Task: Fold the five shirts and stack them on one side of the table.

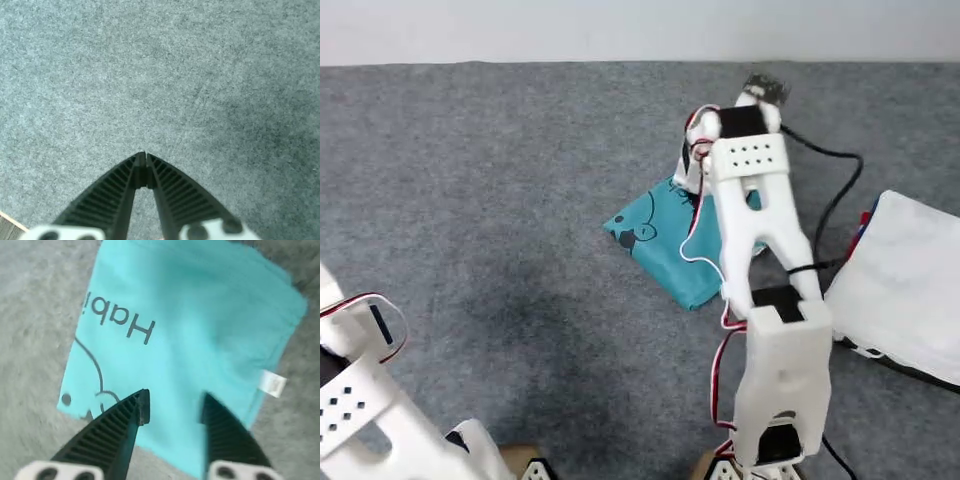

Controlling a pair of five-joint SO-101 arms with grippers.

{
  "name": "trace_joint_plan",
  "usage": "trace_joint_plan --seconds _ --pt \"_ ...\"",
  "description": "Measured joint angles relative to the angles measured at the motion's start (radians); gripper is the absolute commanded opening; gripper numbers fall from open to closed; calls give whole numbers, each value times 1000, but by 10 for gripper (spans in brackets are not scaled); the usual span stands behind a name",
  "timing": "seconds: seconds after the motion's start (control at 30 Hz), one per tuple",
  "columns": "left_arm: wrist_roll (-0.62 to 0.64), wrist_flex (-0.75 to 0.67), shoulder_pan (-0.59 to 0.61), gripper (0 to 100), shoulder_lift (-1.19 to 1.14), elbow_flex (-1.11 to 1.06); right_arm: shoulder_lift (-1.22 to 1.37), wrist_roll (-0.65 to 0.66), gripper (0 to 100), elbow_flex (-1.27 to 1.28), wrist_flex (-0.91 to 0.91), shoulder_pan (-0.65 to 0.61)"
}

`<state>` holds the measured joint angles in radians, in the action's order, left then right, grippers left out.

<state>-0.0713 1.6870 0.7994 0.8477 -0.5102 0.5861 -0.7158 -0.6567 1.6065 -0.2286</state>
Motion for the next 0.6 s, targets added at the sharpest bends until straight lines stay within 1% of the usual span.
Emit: trace_joint_plan --seconds 0.03,0.07,0.1,0.23,0.4,0.6 --pt "0 0 0 5 0 0 17 -26 455 0 -8 -6" --pt "0 0 0 5 0 0 32 -55 484 0 -11 -11" --pt "0 0 0 5 0 0 46 -83 491 0 -14 -15" --pt "0 0 0 5 0 -3 80 -163 462 0 -55 -14" --pt "0 0 0 5 0 -3 118 -221 460 0 -104 -15" --pt "0 0 0 5 0 -3 199 -242 456 0 -150 -17"
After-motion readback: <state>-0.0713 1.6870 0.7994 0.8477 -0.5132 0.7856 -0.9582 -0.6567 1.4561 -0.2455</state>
